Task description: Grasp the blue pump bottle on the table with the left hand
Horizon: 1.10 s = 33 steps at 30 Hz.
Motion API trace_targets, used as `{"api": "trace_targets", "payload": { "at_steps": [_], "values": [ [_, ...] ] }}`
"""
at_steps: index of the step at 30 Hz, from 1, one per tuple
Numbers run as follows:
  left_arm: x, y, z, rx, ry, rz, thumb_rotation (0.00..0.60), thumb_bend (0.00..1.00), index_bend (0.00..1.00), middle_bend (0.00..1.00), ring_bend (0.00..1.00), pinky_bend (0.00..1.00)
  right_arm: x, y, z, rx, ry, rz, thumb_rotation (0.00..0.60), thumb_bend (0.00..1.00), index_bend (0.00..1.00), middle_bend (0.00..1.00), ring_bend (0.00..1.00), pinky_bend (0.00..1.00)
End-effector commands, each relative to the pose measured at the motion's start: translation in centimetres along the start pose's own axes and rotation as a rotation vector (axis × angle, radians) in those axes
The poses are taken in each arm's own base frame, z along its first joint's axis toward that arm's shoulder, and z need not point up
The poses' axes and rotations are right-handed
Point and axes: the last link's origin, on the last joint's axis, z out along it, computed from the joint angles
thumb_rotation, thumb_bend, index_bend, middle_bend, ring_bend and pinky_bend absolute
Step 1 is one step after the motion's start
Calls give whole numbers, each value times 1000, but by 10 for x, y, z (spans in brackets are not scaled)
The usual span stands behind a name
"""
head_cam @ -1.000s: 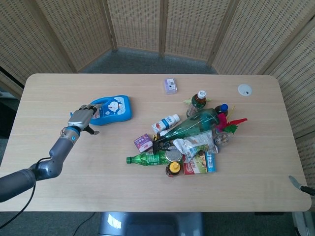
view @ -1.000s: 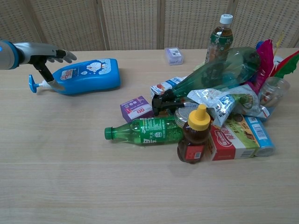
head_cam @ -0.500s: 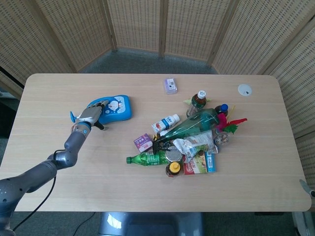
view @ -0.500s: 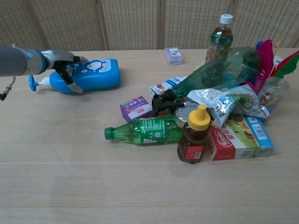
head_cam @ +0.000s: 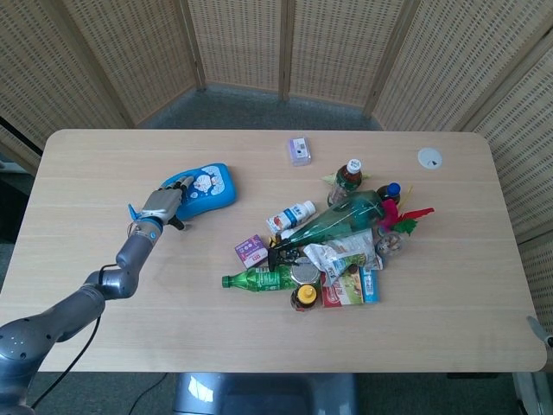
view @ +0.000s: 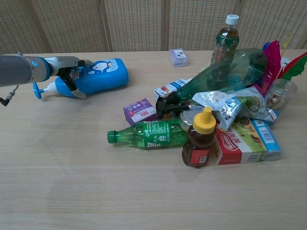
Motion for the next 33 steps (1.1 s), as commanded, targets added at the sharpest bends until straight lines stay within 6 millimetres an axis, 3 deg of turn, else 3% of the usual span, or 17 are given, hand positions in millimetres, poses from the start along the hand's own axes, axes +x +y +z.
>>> {"api": "trace_targets", "payload": {
  "at_steps": [1,8,15,23,33],
  "values": [
    [-8,-1,-2,-12,-13,43,600,267,140,122,319,245,0,1,-1,-3,3,3,443,187,0,0,0,0],
    [-20,0,-15,-70,-18,97,600,267,158,188,366,267,1,3,0,4,9,14,442,186,0,0,0,0],
    [-23,0,-27,-130,51,153,600,279,348,394,627,521,3,5,-1,4,22,29,444,187,0,0,0,0],
    [-22,-6,-46,-196,102,167,600,339,552,598,812,709,10,7,-5,9,54,46,446,185,0,0,0,0],
    [-26,-28,-73,-217,156,209,600,373,574,624,829,728,12,9,-9,29,65,71,444,186,0,0,0,0]
  ]
}}
